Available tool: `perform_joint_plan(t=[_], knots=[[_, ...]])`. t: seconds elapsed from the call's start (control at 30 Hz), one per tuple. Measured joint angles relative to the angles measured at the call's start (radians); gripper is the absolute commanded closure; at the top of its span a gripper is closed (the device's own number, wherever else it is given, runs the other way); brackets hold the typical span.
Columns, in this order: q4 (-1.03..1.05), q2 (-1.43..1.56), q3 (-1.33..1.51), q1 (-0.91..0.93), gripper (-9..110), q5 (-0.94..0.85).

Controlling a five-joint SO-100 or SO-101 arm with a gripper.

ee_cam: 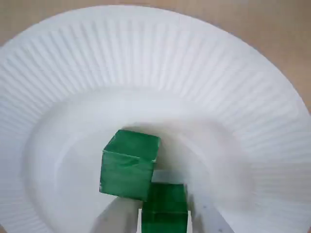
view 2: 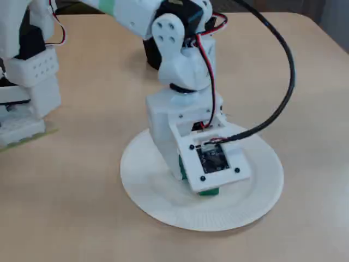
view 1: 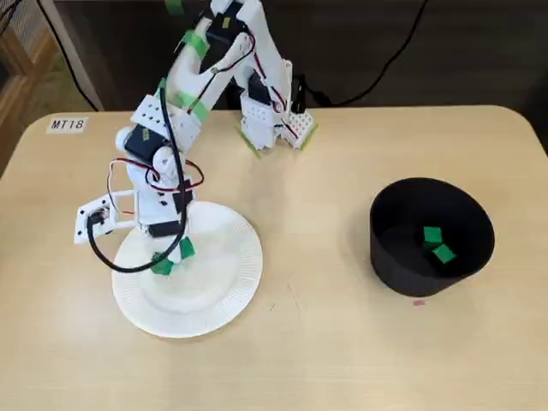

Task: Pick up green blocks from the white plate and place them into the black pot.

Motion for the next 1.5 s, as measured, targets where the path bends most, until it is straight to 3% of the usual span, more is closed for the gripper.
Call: perform_joint_plan(t=[0.37, 0.5, 0.97, 1.33, 1.5], knots=[[-0.009, 0.029, -0.003, -0.04, 103, 0.071], [0.009, 0.061, -0.003, -0.069, 79, 0.106], [0.109, 0.063, -0.003, -0.064, 67, 0.112], [0.133, 0.063, -0.003, -0.112, 71, 0.224], [0.123, 0.063, -0.003, -0.114, 92, 0.322]])
